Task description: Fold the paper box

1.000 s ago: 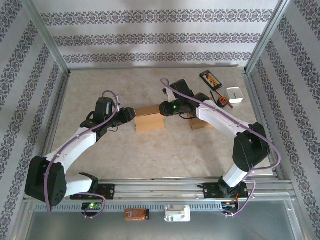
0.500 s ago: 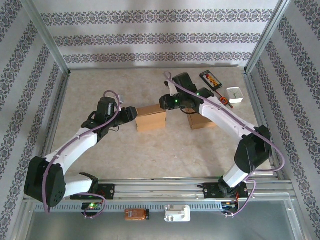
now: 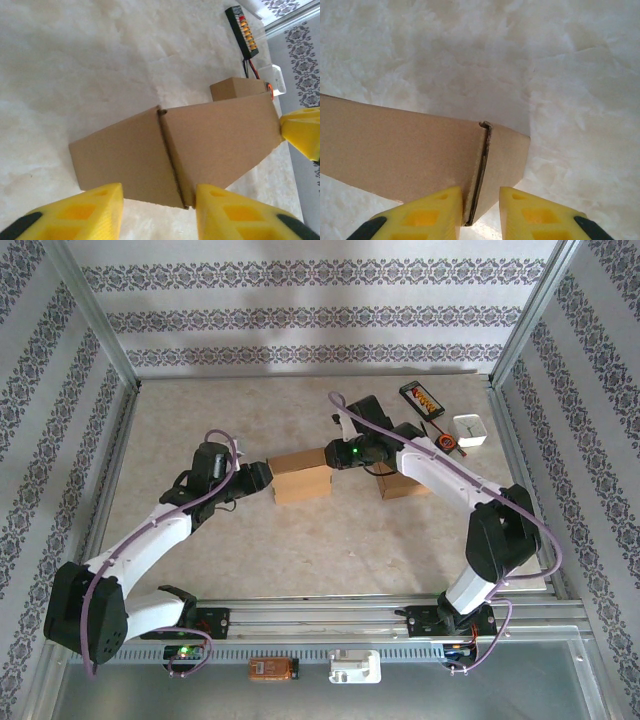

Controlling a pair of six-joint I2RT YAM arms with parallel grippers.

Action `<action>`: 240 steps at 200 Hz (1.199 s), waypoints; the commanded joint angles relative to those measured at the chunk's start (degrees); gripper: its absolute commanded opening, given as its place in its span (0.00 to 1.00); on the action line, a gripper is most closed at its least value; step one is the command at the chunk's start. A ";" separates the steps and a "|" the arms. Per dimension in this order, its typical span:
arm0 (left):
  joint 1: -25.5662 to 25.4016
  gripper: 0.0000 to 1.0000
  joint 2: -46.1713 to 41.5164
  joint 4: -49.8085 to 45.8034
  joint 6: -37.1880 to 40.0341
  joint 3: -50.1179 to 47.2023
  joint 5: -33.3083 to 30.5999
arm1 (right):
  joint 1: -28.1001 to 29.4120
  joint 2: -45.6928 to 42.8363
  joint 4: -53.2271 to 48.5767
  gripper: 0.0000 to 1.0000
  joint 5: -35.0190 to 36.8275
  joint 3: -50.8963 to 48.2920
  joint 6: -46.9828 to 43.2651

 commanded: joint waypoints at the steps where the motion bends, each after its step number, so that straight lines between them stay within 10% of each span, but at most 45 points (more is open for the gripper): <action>1: -0.76 0.37 0.00 -5.61 2.74 -0.30 -2.86 | -0.01 1.35 -3.76 0.25 2.39 -3.25 -0.46; 94: -0.77 0.40 2.84 5.56 -1.91 1.94 0.22 | -0.29 1.50 -3.06 0.36 -1.55 5.76 1.47; 240: -4.57 0.22 -11.53 -3.16 -1.08 -7.68 11.67 | 9.86 -15.16 -0.76 0.27 5.10 -17.40 4.87</action>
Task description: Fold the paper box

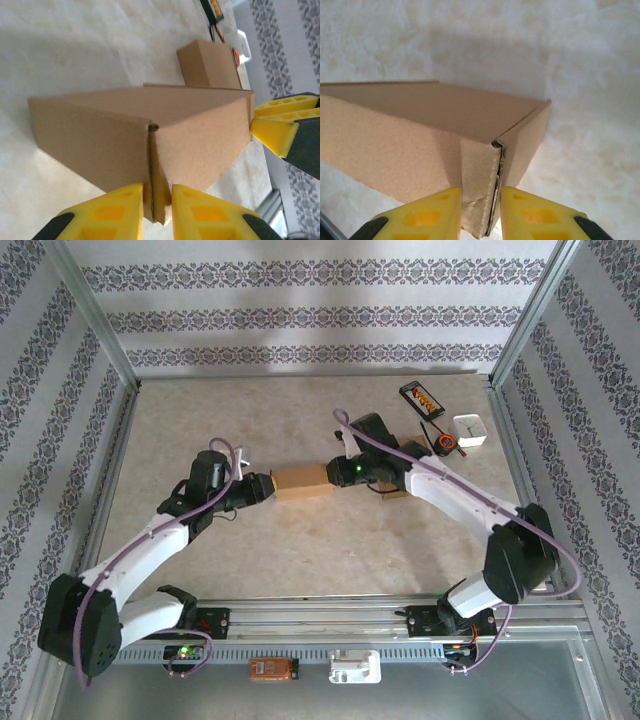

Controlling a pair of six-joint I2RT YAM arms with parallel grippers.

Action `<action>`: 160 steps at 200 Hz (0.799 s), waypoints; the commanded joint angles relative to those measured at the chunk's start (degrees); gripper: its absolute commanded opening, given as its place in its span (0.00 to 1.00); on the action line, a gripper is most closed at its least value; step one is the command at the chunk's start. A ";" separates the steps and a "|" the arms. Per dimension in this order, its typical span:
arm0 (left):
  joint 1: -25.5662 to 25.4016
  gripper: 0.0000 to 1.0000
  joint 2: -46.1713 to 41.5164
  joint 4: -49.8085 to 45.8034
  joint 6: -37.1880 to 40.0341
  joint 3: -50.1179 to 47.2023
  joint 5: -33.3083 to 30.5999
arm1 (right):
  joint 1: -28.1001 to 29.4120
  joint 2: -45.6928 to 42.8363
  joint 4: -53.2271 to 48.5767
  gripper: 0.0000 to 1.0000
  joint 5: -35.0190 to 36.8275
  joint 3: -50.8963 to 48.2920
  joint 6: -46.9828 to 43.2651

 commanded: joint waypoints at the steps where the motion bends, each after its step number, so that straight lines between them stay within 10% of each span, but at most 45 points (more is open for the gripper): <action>1: -2.59 0.22 -5.97 -3.96 -0.58 -2.87 2.66 | 5.03 -5.34 -1.27 0.27 4.31 -7.02 1.51; 63: -3.29 0.27 -13.93 -6.70 -6.16 -11.86 0.27 | 12.88 -10.86 5.80 0.30 9.30 -20.29 7.27; 111: -3.31 0.60 -10.31 -5.19 -2.33 -8.97 -6.86 | 11.84 -8.67 7.17 0.43 15.43 -13.91 4.93; 160: -3.42 0.70 1.17 2.70 -0.25 -6.72 -9.42 | 5.15 -2.37 17.57 0.59 11.39 -16.40 16.72</action>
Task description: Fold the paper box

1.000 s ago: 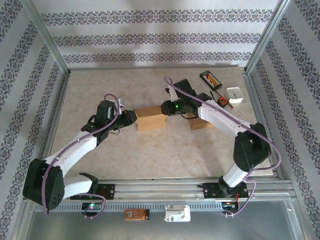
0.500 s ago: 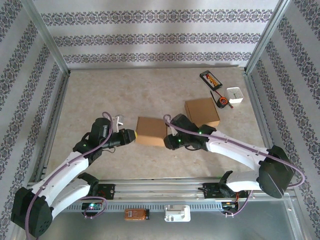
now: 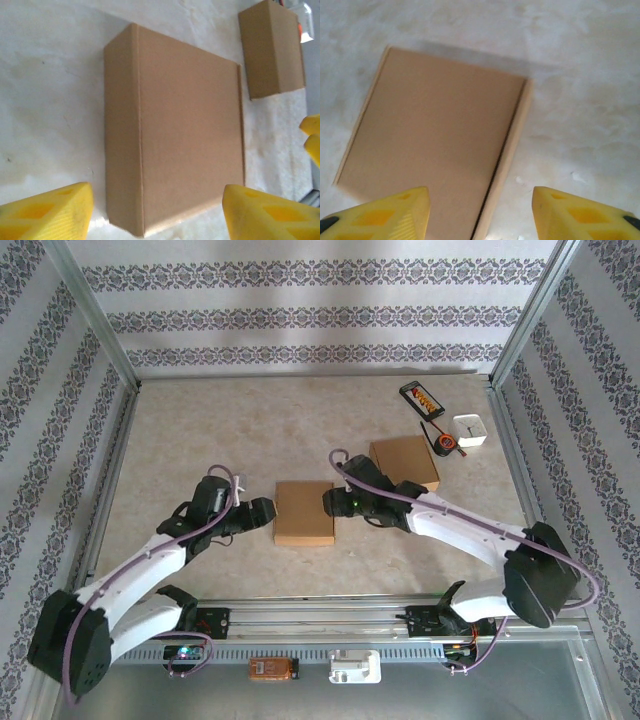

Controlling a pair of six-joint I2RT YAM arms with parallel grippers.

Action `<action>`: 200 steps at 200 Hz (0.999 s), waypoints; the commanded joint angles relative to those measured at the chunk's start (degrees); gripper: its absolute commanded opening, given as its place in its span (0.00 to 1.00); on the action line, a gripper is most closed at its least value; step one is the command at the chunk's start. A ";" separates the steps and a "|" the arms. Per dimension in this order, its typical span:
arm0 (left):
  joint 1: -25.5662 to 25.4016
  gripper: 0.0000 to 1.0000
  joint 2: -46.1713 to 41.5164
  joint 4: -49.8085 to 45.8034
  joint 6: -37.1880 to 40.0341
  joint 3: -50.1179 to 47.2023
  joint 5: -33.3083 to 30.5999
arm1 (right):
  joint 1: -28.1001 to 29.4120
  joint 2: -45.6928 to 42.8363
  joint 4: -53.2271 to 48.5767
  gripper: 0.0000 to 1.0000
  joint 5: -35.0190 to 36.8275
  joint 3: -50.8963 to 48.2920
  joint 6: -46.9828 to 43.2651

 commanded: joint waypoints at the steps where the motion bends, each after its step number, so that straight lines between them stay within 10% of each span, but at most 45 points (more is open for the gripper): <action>1: -0.99 0.70 4.18 5.99 1.81 1.54 -1.53 | -2.17 3.22 7.34 0.59 -2.85 -2.12 6.52; 101: -7.85 0.42 21.53 22.23 -3.83 1.37 -4.20 | -1.08 12.82 17.01 0.43 -7.74 -3.82 11.64; 200: -2.25 0.43 44.97 29.05 4.01 20.70 -11.06 | -11.00 30.01 19.57 0.45 -8.26 14.60 5.05</action>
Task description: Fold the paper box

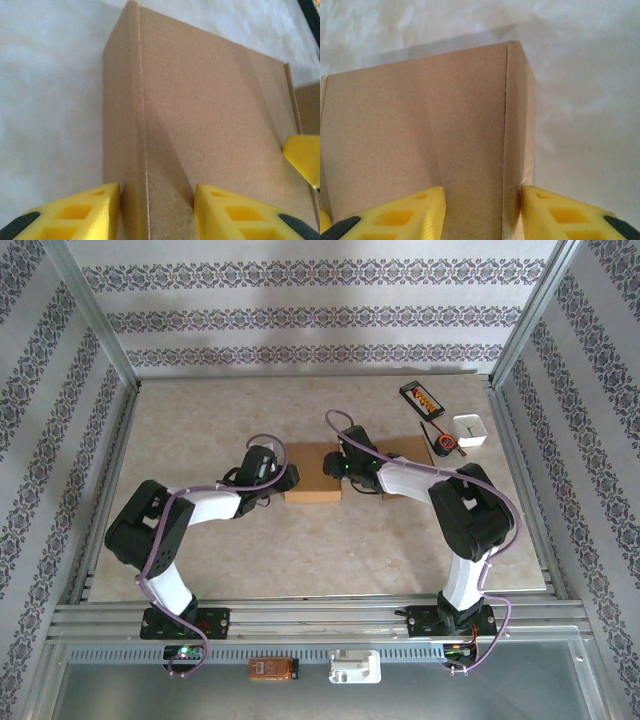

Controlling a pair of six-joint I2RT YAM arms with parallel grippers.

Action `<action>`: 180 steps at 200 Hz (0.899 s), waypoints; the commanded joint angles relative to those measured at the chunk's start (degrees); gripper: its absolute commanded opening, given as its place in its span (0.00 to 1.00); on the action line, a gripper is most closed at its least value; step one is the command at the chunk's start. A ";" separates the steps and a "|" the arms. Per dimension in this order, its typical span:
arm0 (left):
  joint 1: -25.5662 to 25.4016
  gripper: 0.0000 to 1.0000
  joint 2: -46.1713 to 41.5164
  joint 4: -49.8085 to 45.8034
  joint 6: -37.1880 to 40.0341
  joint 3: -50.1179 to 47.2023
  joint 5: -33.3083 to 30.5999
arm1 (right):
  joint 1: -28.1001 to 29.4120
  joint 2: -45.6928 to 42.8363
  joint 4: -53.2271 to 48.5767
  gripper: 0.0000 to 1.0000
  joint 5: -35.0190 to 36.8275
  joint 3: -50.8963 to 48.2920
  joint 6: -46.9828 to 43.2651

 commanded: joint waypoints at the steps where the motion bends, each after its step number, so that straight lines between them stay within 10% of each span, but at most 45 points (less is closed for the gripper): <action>1: 0.41 0.43 4.69 2.45 1.66 2.72 2.16 | 0.62 2.73 1.40 0.45 -5.28 2.38 -0.91; 90: 0.60 0.79 -4.12 -2.17 5.49 2.19 -0.47 | -1.21 -10.50 -2.70 0.64 -4.92 0.76 -4.28; 180: 0.65 0.93 -43.78 -14.52 26.38 -10.76 -18.78 | -11.12 -35.32 0.25 0.98 12.09 -11.94 -16.67</action>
